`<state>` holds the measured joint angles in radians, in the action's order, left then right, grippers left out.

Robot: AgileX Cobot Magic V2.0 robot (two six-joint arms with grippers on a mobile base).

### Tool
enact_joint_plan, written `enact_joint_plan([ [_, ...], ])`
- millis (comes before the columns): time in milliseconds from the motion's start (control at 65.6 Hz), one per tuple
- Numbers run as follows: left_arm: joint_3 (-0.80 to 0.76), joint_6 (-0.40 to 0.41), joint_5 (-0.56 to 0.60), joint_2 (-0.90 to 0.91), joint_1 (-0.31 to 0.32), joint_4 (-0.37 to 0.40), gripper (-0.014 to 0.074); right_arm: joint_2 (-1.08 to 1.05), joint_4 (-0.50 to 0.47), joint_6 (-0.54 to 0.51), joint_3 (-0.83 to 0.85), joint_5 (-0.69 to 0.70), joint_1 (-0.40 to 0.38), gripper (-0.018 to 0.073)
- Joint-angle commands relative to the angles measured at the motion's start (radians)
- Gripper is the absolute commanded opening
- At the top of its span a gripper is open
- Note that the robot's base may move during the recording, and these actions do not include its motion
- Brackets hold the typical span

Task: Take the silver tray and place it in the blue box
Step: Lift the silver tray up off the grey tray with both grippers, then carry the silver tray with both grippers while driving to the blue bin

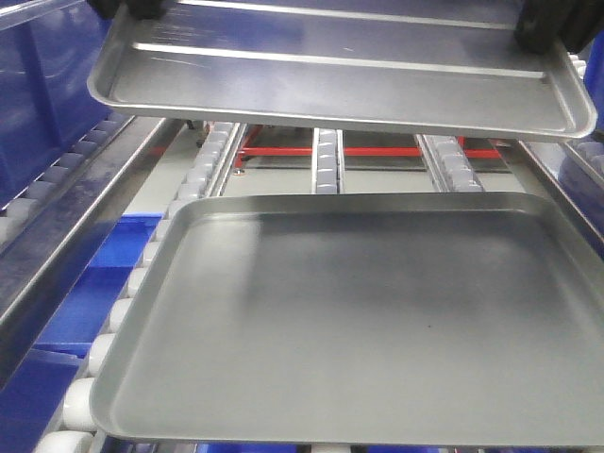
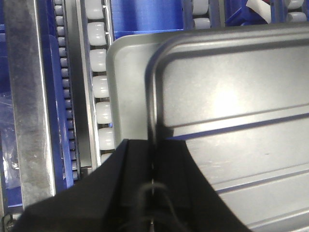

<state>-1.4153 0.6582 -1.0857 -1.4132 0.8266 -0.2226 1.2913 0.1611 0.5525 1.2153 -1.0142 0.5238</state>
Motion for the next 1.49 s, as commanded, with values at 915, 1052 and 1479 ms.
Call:
enact_joint_plan([
  [915, -0.035, -0.016, 0.020, 0.031, 0.008, -0.025, -0.0098, -0.034, 0.037, -0.006, 0.039, 0.031, 0.001, 0.0057],
  [1052, -0.035, -0.016, 0.020, 0.031, 0.008, -0.025, -0.0098, -0.034, 0.037, -0.006, 0.039, 0.031, 0.001, 0.0057],
  [1479, -0.035, -0.016, 0.020, 0.031, 0.008, -0.025, -0.0098, -0.034, 0.037, -0.006, 0.039, 0.031, 0.001, 0.0057],
])
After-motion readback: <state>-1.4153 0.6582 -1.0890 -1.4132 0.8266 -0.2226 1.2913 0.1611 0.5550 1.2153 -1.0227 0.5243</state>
